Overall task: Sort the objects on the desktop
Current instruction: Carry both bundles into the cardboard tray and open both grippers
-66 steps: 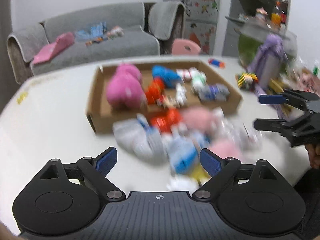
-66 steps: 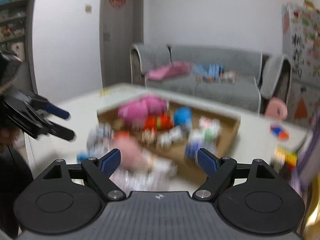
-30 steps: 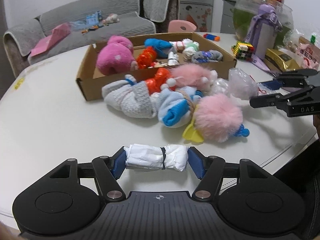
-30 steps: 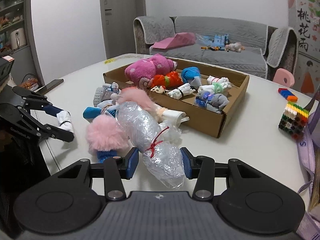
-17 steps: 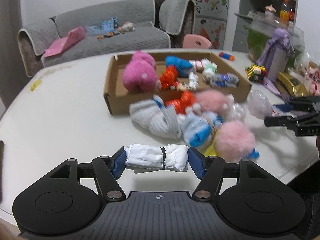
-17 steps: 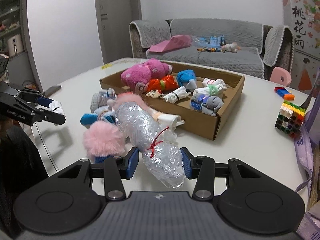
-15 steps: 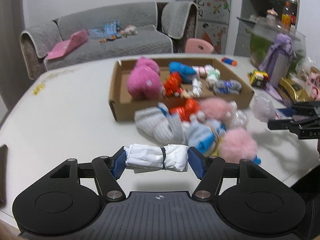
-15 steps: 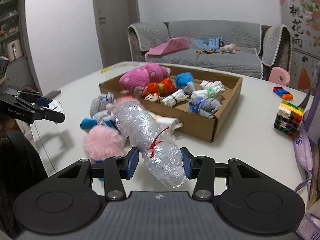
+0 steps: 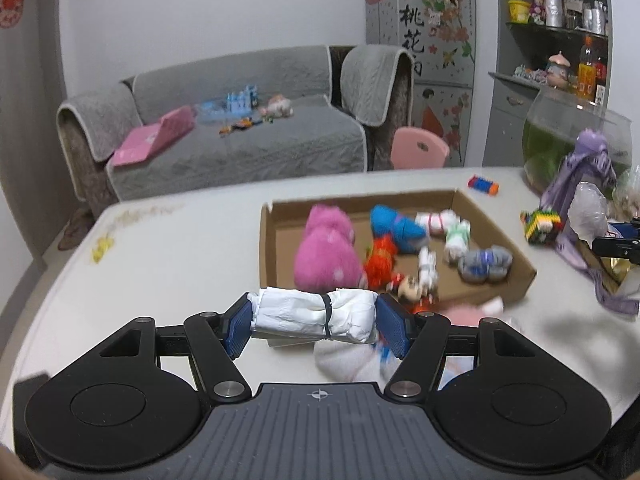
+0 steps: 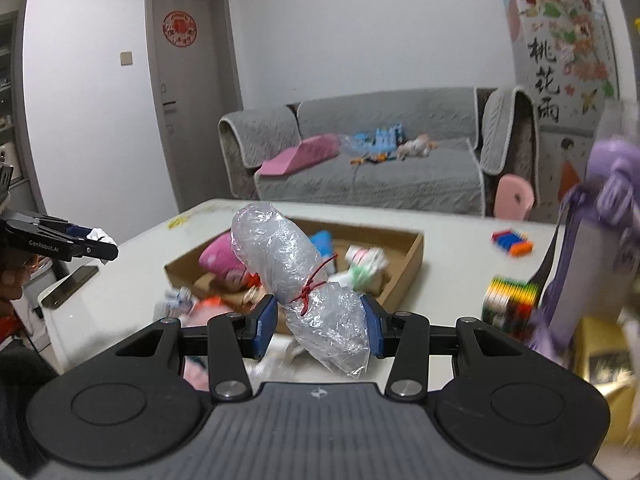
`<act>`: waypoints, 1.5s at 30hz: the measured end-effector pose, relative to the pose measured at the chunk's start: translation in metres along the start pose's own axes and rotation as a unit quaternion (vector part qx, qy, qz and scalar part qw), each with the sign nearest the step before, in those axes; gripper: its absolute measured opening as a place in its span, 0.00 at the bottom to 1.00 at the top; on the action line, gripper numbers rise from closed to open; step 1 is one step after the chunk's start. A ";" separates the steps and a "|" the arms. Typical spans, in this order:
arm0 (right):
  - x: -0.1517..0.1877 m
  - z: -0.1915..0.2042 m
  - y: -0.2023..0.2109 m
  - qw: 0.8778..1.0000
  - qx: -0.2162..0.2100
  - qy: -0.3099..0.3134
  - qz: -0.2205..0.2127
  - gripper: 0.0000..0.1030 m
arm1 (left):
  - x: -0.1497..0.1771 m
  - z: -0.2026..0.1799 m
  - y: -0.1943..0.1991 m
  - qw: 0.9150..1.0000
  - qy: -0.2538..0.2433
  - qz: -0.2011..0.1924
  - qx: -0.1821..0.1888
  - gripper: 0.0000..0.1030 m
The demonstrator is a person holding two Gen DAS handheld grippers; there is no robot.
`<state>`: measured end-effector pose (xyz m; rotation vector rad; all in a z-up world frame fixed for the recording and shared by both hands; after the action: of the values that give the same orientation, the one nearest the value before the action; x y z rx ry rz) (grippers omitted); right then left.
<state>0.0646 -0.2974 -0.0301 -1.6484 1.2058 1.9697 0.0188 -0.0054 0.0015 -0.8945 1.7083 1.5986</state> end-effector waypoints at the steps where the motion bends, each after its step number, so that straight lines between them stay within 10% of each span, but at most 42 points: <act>1: -0.004 -0.001 -0.002 1.000 0.002 0.002 -0.003 0.41 | -0.006 -0.003 -0.003 1.000 -0.001 -0.002 0.002 0.68; 17: -0.046 -0.004 -0.067 0.999 -0.012 0.034 -0.007 0.41 | -0.054 -0.047 -0.076 0.999 -0.018 0.010 0.025 0.68; 45: -0.032 -0.009 -0.169 0.992 0.020 0.083 0.098 0.41 | -0.034 -0.079 -0.196 0.994 -0.044 0.101 0.024 0.68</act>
<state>0.1964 -0.1937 -0.0689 -1.7630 1.5101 1.9352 0.1991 -0.0890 -0.0781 -0.6353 1.8144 1.6925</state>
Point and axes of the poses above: each gripper's, at about its wrist camera, not at the fingertips, and y roughly against the way its jaws point, z to its left, x to its underside, the point moved 4 cm from there along -y, roughly the way its jaws point, and after that the axes turned 9 degrees about y, right-handed, at the moved point
